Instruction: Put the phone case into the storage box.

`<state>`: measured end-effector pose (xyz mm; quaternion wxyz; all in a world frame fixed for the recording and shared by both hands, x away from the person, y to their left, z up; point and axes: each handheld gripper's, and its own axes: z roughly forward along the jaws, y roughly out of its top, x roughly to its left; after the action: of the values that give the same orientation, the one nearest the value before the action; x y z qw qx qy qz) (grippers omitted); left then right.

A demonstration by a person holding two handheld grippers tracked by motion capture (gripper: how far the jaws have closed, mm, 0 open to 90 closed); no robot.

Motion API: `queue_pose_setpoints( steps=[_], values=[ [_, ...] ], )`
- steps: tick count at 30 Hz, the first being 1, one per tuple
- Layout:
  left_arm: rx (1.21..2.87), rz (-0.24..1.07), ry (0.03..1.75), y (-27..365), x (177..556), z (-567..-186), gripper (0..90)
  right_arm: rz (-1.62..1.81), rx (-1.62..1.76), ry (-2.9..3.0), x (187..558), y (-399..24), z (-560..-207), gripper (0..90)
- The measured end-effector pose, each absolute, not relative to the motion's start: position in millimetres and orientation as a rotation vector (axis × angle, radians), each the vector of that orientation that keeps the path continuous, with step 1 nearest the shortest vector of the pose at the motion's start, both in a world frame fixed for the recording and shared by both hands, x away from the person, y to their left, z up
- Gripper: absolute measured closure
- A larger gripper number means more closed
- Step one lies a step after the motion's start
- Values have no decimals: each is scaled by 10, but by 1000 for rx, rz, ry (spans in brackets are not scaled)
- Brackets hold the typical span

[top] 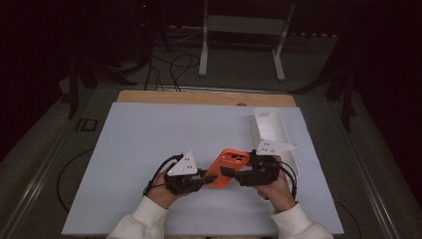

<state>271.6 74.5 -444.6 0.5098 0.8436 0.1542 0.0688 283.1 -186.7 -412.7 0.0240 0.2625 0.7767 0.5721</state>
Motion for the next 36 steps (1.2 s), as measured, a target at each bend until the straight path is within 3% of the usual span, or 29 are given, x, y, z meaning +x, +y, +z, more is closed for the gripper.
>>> queue_pose_setpoints(
  steps=[1,2,4,7,12,36],
  values=[
    [2030,169,373,748,2715,-4444,802,1770,812,2403,2831,-1867,-4127,300],
    [2027,177,380,755,2716,-4437,802,1760,825,2385,2829,-1870,-4128,245],
    [2027,177,380,755,2716,-4437,802,1755,833,2375,2826,-1871,-4127,245],
    [2018,195,395,774,2721,-4424,802,1731,845,2352,2816,-1872,-4121,142],
    [2012,209,417,784,2726,-4417,802,1724,842,2343,2810,-1887,-4122,100],
    [1995,315,513,826,2733,-4384,802,1707,875,2309,2785,-1911,-4129,95]
  ],
)
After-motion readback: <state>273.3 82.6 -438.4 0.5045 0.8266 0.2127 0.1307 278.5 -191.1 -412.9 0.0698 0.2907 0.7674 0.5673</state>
